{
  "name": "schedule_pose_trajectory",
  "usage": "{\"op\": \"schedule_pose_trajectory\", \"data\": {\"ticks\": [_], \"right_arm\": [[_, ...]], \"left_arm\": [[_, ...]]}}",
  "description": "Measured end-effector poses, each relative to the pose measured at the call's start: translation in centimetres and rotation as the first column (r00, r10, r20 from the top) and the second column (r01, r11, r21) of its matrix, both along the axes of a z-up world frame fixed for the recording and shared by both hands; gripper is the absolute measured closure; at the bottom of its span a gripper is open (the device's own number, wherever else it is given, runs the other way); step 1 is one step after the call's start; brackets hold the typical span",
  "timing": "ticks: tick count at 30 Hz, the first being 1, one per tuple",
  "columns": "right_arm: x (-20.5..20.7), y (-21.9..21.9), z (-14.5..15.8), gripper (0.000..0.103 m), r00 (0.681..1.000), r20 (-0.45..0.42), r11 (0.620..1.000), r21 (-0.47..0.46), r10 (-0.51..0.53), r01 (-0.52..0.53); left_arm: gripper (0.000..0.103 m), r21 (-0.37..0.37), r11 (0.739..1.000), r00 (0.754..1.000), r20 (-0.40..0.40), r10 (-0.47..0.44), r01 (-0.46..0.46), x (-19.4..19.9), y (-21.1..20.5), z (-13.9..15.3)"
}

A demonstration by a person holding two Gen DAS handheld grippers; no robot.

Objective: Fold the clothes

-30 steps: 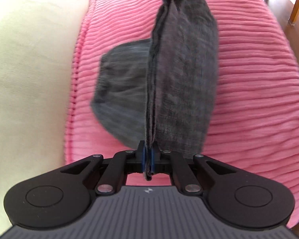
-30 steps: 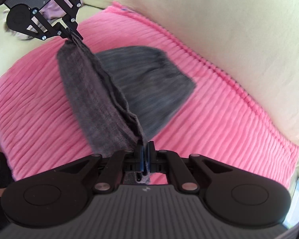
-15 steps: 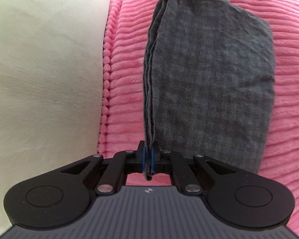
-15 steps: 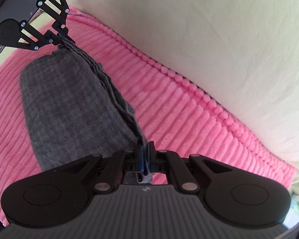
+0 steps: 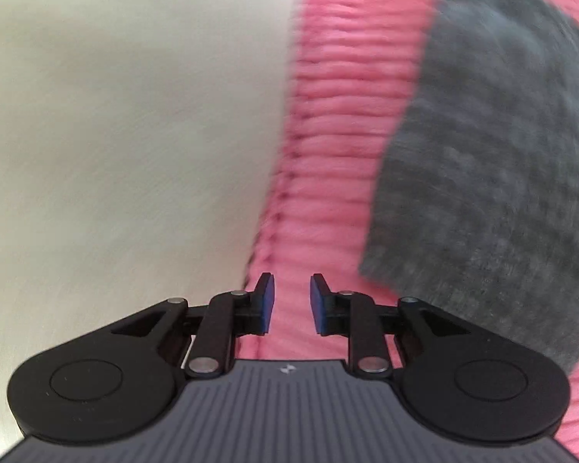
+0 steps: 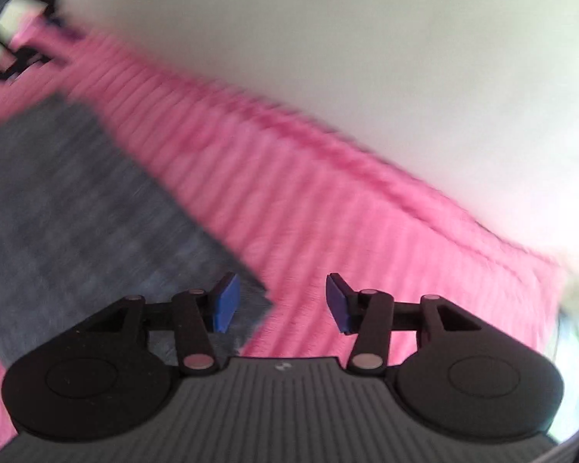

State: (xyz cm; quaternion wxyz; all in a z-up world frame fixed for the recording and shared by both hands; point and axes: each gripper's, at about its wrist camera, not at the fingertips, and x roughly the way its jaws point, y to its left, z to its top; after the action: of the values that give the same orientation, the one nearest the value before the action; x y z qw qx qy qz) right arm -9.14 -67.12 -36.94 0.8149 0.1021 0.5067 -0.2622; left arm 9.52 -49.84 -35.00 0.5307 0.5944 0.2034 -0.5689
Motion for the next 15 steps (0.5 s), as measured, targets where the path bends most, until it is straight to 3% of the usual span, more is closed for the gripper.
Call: {"op": "schedule_pose_trajectory", "data": {"ticks": [3, 7, 10, 12, 15], "right_arm": [[-2.5, 3.4, 2.0, 0.06, 0.976, 0.206, 0.994, 0.094, -0.077, 0.059], [-3.3, 9.5, 1.5, 0.063, 0.957, 0.288, 0.988, 0.154, -0.039, -0.006], [-3.3, 12.8, -0.3, 0.065, 0.952, 0.307, 0.981, 0.184, 0.0, -0.059], [-3.0, 14.0, -2.1, 0.069, 0.963, 0.267, 0.984, 0.163, 0.03, -0.076], [-2.9, 14.4, -5.2, 0.073, 0.991, 0.117, 0.995, 0.067, 0.061, -0.07]], "left_arm": [[0.075, -0.086, 0.984, 0.958, -0.254, 0.132, -0.158, -1.5, 4.4, 3.5], [0.071, -0.091, 0.983, 0.929, -0.349, 0.12, -0.161, -5.9, 8.1, 2.8], [0.071, -0.064, 0.992, 0.931, -0.356, 0.076, -0.105, -9.1, 9.0, 0.2], [0.067, -0.06, 0.993, 0.944, -0.321, 0.078, -0.103, -9.5, 9.3, -2.3], [0.066, -0.065, 0.992, 0.936, -0.342, 0.082, -0.111, -8.6, 9.1, -3.4]]}}
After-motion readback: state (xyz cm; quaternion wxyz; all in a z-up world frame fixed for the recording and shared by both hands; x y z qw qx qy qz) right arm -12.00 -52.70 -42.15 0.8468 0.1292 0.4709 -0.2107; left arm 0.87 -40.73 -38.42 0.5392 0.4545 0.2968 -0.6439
